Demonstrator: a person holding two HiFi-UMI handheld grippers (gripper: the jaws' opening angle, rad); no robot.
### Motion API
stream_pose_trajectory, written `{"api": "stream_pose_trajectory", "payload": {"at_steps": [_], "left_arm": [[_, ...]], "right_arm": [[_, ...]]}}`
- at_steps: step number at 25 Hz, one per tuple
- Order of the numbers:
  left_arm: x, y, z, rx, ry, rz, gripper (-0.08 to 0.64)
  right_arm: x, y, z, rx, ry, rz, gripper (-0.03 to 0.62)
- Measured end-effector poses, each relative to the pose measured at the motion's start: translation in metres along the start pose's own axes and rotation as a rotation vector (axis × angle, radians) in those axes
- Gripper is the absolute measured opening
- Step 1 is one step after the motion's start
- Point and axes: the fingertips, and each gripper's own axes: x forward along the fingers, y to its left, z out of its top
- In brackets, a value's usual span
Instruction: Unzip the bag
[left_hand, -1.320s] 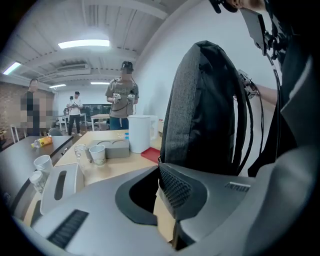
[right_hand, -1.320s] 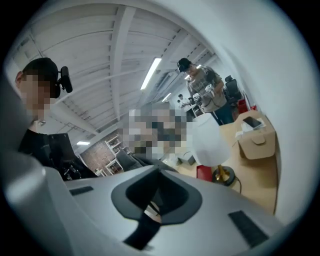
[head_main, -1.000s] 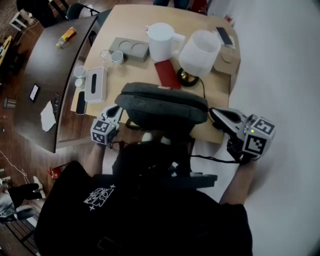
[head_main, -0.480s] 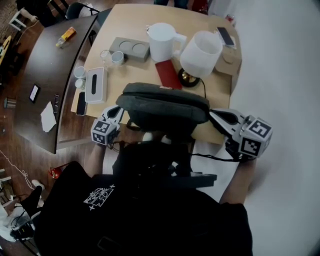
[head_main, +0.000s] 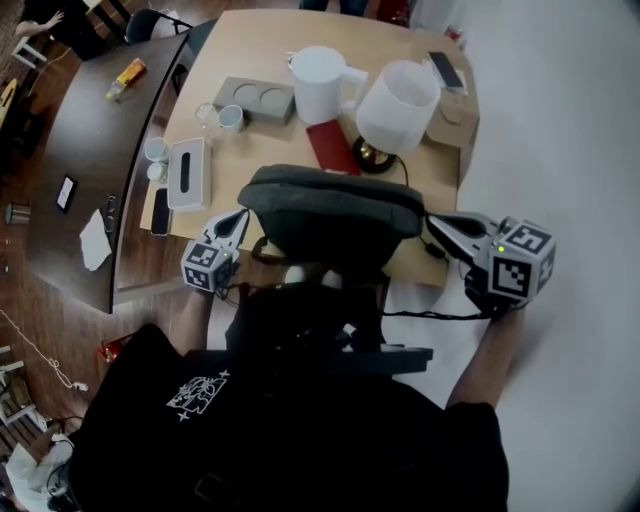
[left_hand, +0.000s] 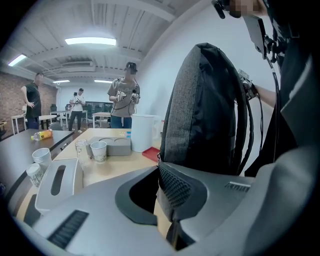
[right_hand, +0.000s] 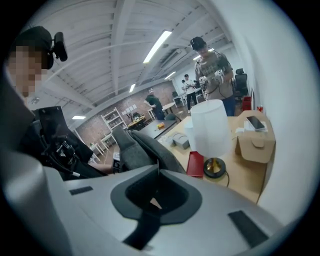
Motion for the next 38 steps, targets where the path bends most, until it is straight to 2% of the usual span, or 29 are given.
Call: {"api": "stream_pose_trajectory", "payload": {"at_steps": [3, 7, 11, 17, 20, 24, 25, 27, 28, 30, 32, 33, 36, 38], "left_arm": [[0.000, -0.002, -0.001, 0.006, 0.000, -0.009, 0.003], [-0.002, -0.002, -0.001, 0.007, -0.008, -0.007, 0.003], [-0.002, -0.006, -0.001, 0.005, -0.015, -0.018, 0.003], [0.001, -0.008, 0.001, 0.008, -0.021, -0.027, 0.003], [0.002, -0.009, 0.000, 0.007, -0.016, -0.031, 0.003], [0.003, -0.009, 0.000, 0.042, -0.001, -0.012, 0.002], [0.001, -0.009, -0.002, 0.065, 0.011, -0.008, 0.002], [-0.006, -0.010, -0.007, 0.101, 0.026, 0.005, 0.002], [-0.009, -0.010, -0.009, 0.114, 0.028, 0.014, 0.002], [-0.014, -0.008, -0.015, 0.121, 0.026, 0.035, 0.002], [-0.018, -0.007, -0.020, 0.119, 0.025, 0.043, 0.002], [-0.018, -0.007, -0.020, 0.123, 0.026, 0.039, 0.002], [-0.016, -0.010, -0.017, 0.127, 0.019, 0.023, 0.002], [-0.014, -0.010, -0.015, 0.119, 0.013, 0.021, 0.003]], "right_arm": [[-0.006, 0.003, -0.004, -0.058, 0.071, -0.063, 0.021], [-0.002, -0.005, -0.012, -0.081, 0.176, -0.096, 0.021], [0.000, -0.024, -0.016, -0.098, 0.255, -0.201, 0.021], [0.008, -0.040, -0.031, -0.011, 0.242, -0.201, 0.021], [0.013, -0.043, -0.041, -0.016, 0.280, -0.205, 0.021], [0.011, -0.041, -0.035, -0.018, 0.256, -0.169, 0.020], [0.003, -0.032, -0.028, -0.044, 0.260, -0.150, 0.020], [-0.012, -0.009, -0.014, -0.159, 0.322, -0.110, 0.020], [-0.015, 0.005, -0.009, -0.234, 0.371, -0.069, 0.020], [-0.015, 0.032, -0.005, -0.327, 0.428, 0.075, 0.020], [-0.011, 0.046, -0.010, -0.299, 0.442, 0.206, 0.018], [-0.010, 0.044, -0.016, -0.261, 0.456, 0.222, 0.018], [-0.008, 0.019, -0.036, -0.175, 0.503, 0.132, 0.018], [-0.006, 0.008, -0.042, -0.179, 0.538, 0.059, 0.018]]}}
